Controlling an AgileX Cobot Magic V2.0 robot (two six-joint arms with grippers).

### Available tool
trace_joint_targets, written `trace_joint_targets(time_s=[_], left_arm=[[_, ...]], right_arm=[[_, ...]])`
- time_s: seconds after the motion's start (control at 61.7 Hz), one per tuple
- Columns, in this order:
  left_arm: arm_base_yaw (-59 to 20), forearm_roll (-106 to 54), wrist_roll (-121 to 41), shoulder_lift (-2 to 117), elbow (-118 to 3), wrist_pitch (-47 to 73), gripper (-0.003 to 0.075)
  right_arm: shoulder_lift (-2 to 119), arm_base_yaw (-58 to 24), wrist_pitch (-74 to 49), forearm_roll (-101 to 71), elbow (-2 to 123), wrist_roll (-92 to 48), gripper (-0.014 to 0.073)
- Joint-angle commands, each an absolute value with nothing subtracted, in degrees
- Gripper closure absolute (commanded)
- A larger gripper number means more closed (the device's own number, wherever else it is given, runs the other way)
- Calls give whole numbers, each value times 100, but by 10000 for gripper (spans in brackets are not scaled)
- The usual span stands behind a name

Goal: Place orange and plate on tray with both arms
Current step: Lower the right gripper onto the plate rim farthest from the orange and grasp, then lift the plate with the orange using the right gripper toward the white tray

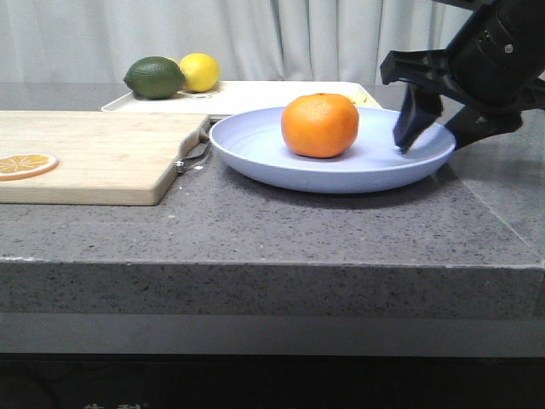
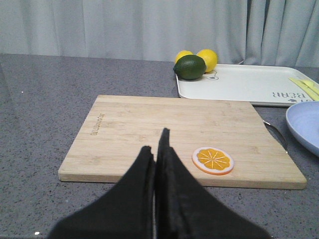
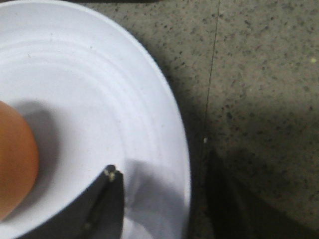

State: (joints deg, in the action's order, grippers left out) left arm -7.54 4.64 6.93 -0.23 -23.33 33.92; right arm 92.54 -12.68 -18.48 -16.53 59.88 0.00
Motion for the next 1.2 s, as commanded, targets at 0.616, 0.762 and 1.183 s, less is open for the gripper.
trace_joint_targets(time_s=[0.616, 0.762, 1.183], left_arm=[[-750, 441, 732, -59, -2479, 2912, 738], [-750, 441, 732, -59, -2479, 2912, 738], [-750, 441, 732, -59, -2479, 2912, 738]], right_arm=[[9432, -1084, -2863, -2572, 8237, 0, 655], [10076, -1079, -3321, -2748, 9471, 0, 655], [12738, -1066, -4074, -3169, 13570, 256, 655]])
